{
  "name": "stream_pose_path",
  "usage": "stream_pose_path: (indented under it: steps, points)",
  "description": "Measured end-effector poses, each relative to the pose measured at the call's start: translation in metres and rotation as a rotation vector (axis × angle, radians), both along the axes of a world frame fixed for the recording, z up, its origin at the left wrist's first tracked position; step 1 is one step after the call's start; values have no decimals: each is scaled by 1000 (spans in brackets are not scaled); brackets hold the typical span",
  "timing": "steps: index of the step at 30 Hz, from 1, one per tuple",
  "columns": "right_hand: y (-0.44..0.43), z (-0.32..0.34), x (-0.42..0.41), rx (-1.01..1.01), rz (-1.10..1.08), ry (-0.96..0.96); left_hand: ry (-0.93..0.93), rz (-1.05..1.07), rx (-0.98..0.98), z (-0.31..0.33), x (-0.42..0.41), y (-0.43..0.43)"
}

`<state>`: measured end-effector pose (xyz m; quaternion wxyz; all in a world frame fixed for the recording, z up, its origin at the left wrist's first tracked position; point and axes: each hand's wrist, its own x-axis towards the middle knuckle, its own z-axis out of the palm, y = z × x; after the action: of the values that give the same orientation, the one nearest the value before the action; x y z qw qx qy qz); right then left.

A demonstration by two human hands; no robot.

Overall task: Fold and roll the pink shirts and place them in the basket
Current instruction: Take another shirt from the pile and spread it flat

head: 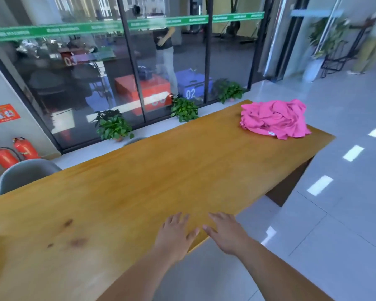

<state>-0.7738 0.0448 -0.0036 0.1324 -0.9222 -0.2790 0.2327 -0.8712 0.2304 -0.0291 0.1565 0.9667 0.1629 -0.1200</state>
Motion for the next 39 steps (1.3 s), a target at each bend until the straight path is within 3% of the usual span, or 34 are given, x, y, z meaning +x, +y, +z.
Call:
stream_pose_path:
  steps: [11, 20, 33, 39]
  points:
    - [-149, -2, 64, -16, -315, -27, 19, -284, -19, -6, 114, -118]
    - [-216, -14, 138, -54, -460, 13, 17, -434, -76, -17, 220, -187]
    - [-263, -5, 342, -165, -413, 26, 47, -313, -186, -42, 440, -233]
    - [-265, -11, 414, -126, -379, 19, 62, -313, -175, -30, 503, -236]
